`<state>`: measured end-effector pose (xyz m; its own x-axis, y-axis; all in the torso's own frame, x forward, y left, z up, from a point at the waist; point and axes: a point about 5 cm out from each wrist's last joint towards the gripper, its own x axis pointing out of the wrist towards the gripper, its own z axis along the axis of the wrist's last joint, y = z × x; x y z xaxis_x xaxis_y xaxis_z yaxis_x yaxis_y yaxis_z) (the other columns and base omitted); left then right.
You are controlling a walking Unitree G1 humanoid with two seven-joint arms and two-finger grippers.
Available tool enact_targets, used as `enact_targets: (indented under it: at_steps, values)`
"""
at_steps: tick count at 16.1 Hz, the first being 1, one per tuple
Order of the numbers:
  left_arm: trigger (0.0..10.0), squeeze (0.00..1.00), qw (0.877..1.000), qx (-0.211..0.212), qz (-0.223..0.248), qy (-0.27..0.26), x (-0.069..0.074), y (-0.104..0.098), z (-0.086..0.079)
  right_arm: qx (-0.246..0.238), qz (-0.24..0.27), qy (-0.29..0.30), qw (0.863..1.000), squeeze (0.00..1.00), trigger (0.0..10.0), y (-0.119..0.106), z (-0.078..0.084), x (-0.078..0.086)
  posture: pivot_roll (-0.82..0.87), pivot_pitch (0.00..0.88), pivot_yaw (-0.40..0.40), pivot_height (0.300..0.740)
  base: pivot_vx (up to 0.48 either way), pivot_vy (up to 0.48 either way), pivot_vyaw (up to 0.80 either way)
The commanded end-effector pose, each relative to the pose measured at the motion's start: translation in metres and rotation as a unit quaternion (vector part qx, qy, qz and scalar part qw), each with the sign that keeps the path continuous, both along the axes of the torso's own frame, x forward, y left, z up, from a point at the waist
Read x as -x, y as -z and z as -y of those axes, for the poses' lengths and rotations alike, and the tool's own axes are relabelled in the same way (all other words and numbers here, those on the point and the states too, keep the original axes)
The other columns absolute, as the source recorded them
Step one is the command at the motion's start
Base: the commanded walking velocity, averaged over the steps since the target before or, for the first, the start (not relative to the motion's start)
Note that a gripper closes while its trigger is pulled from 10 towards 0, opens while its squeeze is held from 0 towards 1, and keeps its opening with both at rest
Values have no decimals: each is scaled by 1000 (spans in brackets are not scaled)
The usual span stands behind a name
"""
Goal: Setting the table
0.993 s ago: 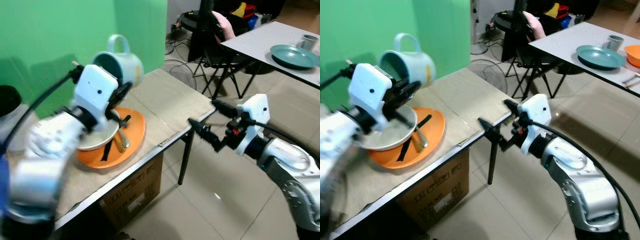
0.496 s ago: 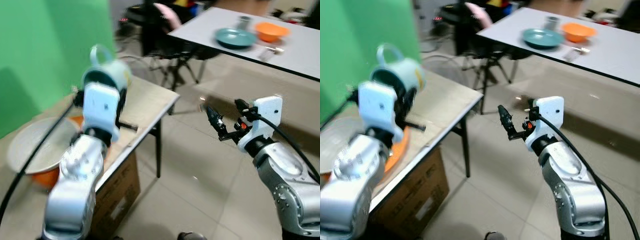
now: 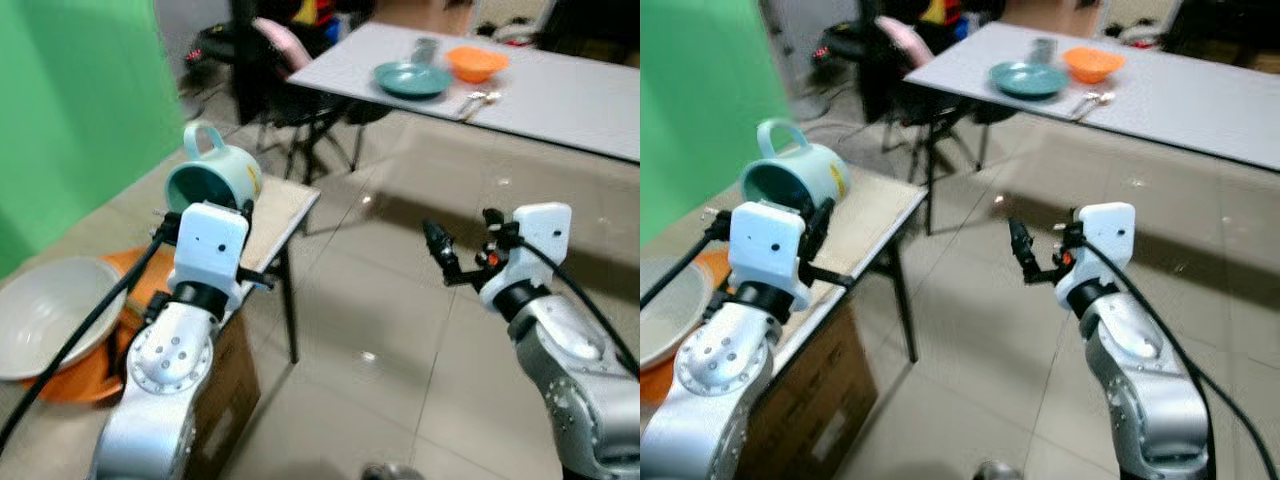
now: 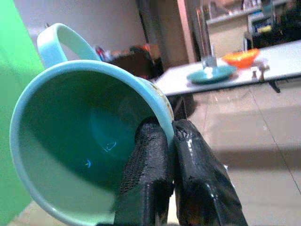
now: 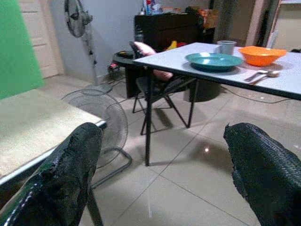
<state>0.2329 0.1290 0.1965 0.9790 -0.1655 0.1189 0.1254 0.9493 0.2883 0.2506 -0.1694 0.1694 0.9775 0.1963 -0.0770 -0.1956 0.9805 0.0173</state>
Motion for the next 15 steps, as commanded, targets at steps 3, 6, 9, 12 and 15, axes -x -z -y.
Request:
enact_targets:
  at_steps: [3, 6, 9, 12, 15]
  values:
    - [10000, 0, 1000, 3, 3, 15, -2, 1, 9, 2, 1, 17, 1000, 0, 10000, -1, 5, -1, -65, 0, 27, 740, 321, 0, -800]
    - [10000, 0, 1000, 1, 3, 31, -4, 0, 15, 2, 1, 25, 1000, 0, 10000, -1, 5, -1, -67, 0, 34, 740, 324, 0, -800]
    - [10000, 0, 999, 5, 5, 38, -6, 0, 18, 1, 0, 32, 999, 0, 10000, 0, 7, 0, -69, 0, 40, 740, 328, 0, -800]
    - [10000, 0, 999, 8, 0, 44, -6, 2, 19, 1, 0, 39, 999, 0, 10000, 1, 9, 0, -72, 0, 47, 740, 349, 0, -800]
    - [10000, 0, 999, 8, -4, 48, -6, 4, 19, 5, 2, 55, 998, 0, 10000, 2, 14, 0, -74, 0, 53, 740, 358, 0, -800]
